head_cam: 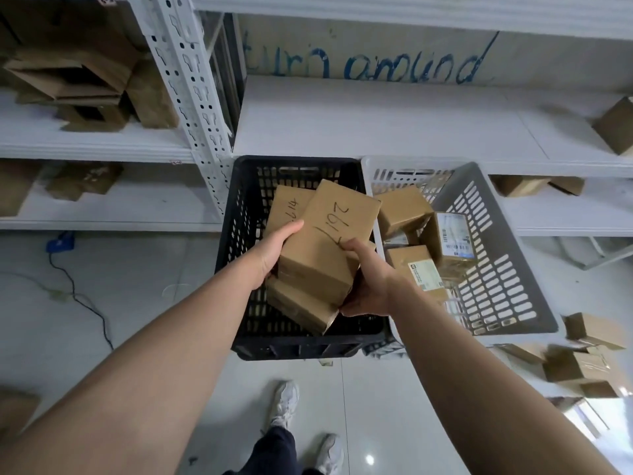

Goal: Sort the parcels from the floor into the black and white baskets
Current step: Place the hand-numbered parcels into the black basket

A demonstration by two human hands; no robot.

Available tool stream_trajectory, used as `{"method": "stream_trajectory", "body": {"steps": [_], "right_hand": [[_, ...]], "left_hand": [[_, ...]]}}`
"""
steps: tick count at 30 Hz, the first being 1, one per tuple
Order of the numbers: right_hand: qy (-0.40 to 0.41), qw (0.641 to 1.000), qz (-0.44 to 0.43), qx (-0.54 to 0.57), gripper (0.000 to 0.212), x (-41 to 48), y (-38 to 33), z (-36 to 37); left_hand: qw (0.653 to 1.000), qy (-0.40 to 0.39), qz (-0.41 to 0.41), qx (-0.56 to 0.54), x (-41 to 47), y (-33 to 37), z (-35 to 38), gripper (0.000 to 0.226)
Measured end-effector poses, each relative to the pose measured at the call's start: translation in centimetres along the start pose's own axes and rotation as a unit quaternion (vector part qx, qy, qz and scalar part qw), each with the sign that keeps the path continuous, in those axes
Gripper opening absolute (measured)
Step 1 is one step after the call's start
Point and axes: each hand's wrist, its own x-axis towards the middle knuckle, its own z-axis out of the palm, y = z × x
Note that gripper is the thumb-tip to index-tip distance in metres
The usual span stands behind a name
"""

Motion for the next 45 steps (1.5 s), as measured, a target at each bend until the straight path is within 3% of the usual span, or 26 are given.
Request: {"method": "stream_trajectory", "body": {"steps": [6, 11, 17, 20, 23, 29, 36, 41, 45], "right_hand": [[0.030, 0.996, -0.006, 0.078, 0.055, 2.7, 0.2, 0.5], [0.047, 0.987, 0.020, 0.154, 0.068, 5.1, 0.5, 0.8], [0.043, 0.969, 0.050, 0.237, 0.061, 7.7, 2.7, 1.9], [0.059, 0.964, 0.049, 0.254, 0.060, 9.6, 3.8, 2.2], [0.079, 0.958, 0.064, 0.268, 0.064, 11.8, 4.8, 2.5], [0.125, 0.951, 0.105, 0.261, 0.043, 15.9, 6.8, 3.5], [0.170, 0.965, 0.112, 0.167, 0.021, 16.9, 6.0, 3.4], [0.263, 0.960, 0.005, 0.092, 0.030, 14.7, 3.7, 1.9], [0.288, 0.952, -0.052, 0.087, 0.018, 10.9, 1.4, 0.6]], "left_hand": [[0.998, -0.019, -0.032, 0.045, 2.1, -0.7, -1.4, 0.081], [0.994, -0.058, -0.032, 0.090, 4.9, 0.4, -2.3, 0.069], [0.982, -0.095, -0.073, 0.150, 8.0, -0.1, -3.5, 0.053], [0.979, -0.108, -0.106, 0.138, 9.3, -1.5, -3.4, 0.034], [0.979, -0.109, -0.127, 0.112, 10.6, -2.5, -3.5, 0.029], [0.961, -0.099, -0.163, 0.201, 13.0, -5.2, -4.0, 0.024], [0.940, -0.094, -0.092, 0.314, 14.2, -5.5, -4.0, 0.017], [0.947, -0.032, 0.004, 0.319, 12.8, -2.8, -3.5, 0.016], [0.964, 0.005, 0.057, 0.258, 10.9, -0.2, -2.0, 0.016]]}}
